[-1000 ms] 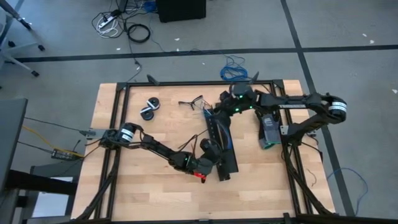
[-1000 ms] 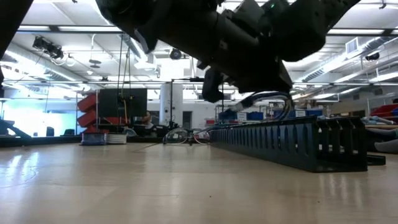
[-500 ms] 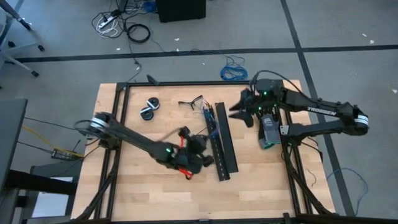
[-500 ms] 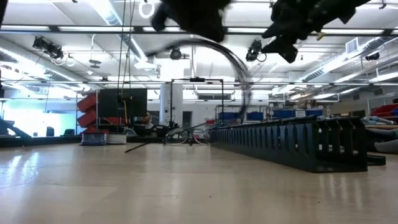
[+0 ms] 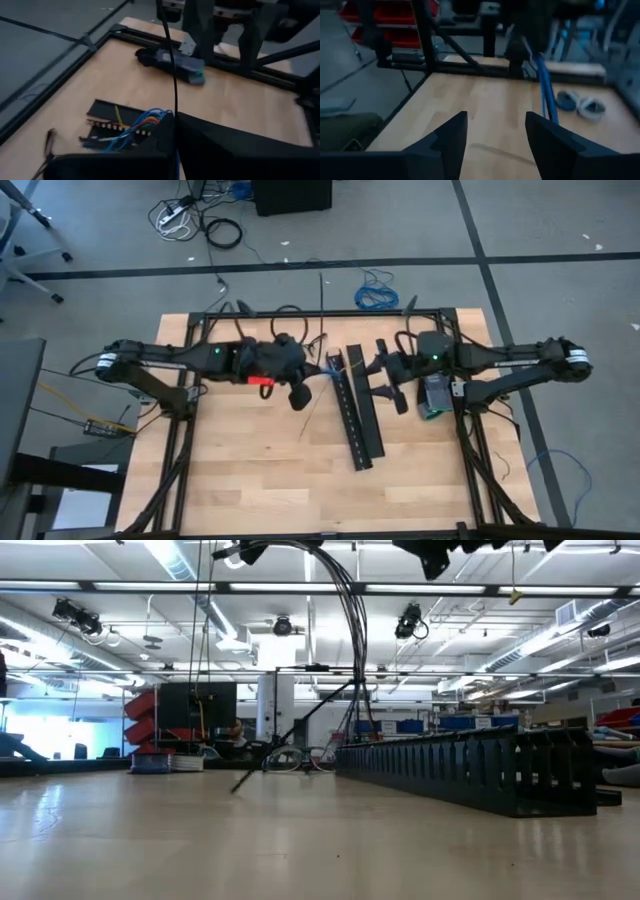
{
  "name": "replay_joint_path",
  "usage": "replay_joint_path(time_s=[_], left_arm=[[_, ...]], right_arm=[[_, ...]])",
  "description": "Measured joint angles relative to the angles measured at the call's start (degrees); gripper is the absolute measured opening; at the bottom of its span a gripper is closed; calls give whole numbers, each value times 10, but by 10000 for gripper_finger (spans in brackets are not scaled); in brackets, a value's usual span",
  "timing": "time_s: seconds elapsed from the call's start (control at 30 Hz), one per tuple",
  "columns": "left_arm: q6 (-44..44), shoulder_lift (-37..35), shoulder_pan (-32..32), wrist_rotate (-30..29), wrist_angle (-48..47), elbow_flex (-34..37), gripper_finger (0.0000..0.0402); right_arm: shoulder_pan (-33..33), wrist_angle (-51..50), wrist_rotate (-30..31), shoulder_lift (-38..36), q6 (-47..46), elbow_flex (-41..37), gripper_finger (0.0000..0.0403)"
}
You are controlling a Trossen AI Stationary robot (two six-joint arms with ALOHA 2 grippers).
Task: Ziptie cables
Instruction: Put the wrapped cables into the black cable duct
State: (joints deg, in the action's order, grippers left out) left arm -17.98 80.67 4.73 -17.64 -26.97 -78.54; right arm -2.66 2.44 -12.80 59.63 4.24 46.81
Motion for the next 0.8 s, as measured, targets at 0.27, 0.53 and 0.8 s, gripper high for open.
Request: replay_joint_path(time_s=[0.27, 0.53, 0.8], left_arm=[[16, 22, -40, 90, -2, -29, 0], [31, 50, -40, 97, -9, -60, 0], [30, 67, -40, 110, -9, -59, 0]], right_arm=[[-1, 95, 36, 78, 46, 0, 194], [-4, 165, 76, 133, 65, 2, 194], [-13, 172, 81, 160, 38, 2, 174]])
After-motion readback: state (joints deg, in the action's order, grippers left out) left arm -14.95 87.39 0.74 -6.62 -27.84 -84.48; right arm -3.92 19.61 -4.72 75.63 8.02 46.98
